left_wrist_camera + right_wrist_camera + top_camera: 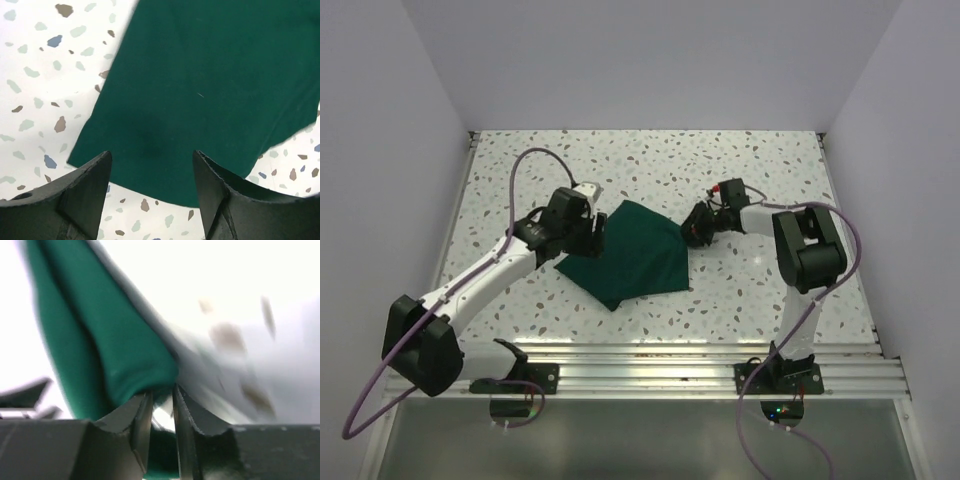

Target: Prepare the surgical pack

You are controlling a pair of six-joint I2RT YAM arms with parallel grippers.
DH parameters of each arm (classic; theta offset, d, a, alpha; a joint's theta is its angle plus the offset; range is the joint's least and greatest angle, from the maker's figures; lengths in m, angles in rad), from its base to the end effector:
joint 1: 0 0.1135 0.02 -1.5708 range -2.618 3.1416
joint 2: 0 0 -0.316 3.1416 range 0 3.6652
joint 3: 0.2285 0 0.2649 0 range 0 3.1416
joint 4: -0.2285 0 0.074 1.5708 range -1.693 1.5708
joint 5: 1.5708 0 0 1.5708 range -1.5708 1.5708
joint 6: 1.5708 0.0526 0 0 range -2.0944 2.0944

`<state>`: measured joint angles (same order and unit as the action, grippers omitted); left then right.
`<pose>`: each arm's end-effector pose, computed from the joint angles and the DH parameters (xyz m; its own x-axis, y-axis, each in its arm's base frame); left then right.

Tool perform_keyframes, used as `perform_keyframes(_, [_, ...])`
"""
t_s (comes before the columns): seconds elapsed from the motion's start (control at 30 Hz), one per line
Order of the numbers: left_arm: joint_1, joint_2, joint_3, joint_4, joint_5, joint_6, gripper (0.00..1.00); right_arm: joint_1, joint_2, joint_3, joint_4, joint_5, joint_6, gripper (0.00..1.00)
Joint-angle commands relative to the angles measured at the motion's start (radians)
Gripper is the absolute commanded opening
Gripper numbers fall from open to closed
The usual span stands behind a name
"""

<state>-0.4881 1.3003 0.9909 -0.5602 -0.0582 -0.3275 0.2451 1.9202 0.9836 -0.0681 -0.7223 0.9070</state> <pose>0.2498 -0.1292 0.2999 -0.7789 0.0500 -0.6251 0.1948 0.9668 -0.1654 0.3702 0.1284 0.1424 -0.9188 0.3794 0.1090 0.3208 0.5567 0.7662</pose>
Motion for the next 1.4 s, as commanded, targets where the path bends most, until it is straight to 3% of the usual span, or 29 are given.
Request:
perform_keyframes(0.0, [-0.091, -0.001, 0.044, 0.006, -0.066, 0.053, 0.7, -0.033, 0.104, 0.229, -0.181, -0.005, -0.134, 0.28])
perform_keyframes(0.1, [-0.186, 0.063, 0.093, -0.012, -0.11, 0.045, 0.7, -0.082, 0.134, 0.365, -0.367, 0.072, -0.23, 0.43])
perform_keyframes(0.13, [-0.214, 0.085, 0.109, -0.032, -0.132, 0.041, 0.71, -0.116, 0.123, 0.375, -0.434, 0.104, -0.271, 0.57])
perform_keyframes(0.27, [-0.331, 0.249, 0.222, -0.144, -0.262, -0.036, 0.7, -0.193, 0.051, 0.324, -0.548, 0.198, -0.373, 0.84])
perform_keyframes(0.37, [-0.403, 0.393, 0.34, -0.23, -0.334, -0.082, 0.7, -0.219, -0.041, 0.232, -0.565, 0.202, -0.422, 0.99])
perform_keyframes(0.5, [-0.481, 0.523, 0.422, -0.301, -0.413, -0.1, 0.7, -0.222, -0.191, 0.072, -0.53, 0.184, -0.435, 0.99])
perform_keyframes(0.67, [-0.507, 0.551, 0.419, -0.32, -0.445, -0.094, 0.7, -0.222, -0.291, -0.052, -0.496, 0.178, -0.427, 0.99])
perform_keyframes(1.07, [-0.537, 0.599, 0.381, -0.325, -0.519, -0.108, 0.56, -0.216, -0.38, -0.137, -0.46, 0.165, -0.413, 0.99])
perform_keyframes(1.17, [-0.537, 0.599, 0.38, -0.311, -0.514, -0.102, 0.49, -0.201, -0.388, -0.131, -0.47, 0.167, -0.413, 0.99])
perform_keyframes(1.37, [-0.537, 0.611, 0.391, -0.3, -0.5, -0.082, 0.21, -0.139, -0.4, -0.138, -0.457, 0.135, -0.395, 0.99])
